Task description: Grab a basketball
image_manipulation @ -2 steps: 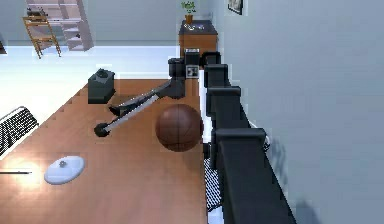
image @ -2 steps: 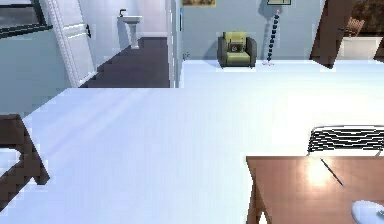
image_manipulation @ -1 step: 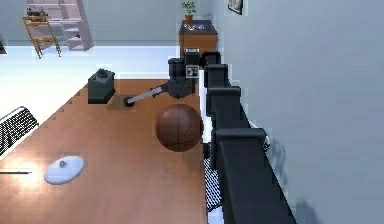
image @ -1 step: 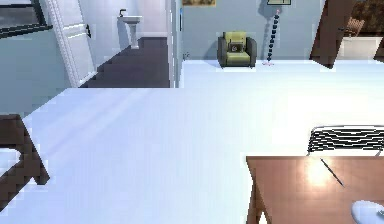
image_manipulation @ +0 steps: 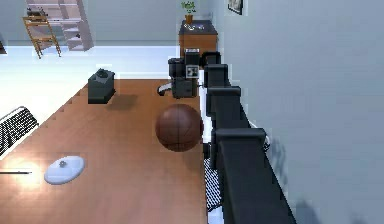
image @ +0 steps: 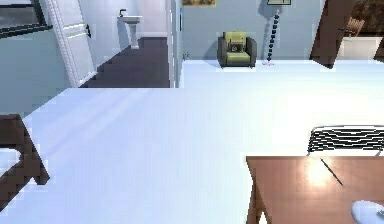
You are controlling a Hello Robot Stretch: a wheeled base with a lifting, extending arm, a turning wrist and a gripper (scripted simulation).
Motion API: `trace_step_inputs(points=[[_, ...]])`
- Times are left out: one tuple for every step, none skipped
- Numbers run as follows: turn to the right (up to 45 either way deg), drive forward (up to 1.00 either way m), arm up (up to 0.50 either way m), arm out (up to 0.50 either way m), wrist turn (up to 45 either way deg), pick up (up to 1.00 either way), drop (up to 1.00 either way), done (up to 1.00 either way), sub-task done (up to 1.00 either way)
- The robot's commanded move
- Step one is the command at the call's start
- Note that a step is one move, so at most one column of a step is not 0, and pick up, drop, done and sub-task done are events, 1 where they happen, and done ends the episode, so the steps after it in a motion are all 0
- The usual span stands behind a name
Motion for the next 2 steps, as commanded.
trace_step_inputs(points=[[0.0, 0.00, -0.22, 0.00, 0.0, 0.00, 0.00, 0.00, 0.00], [0.0, 0.00, 0.00, 0.00, 0.0, 1.00, 0.00, 0.00, 0.00]])
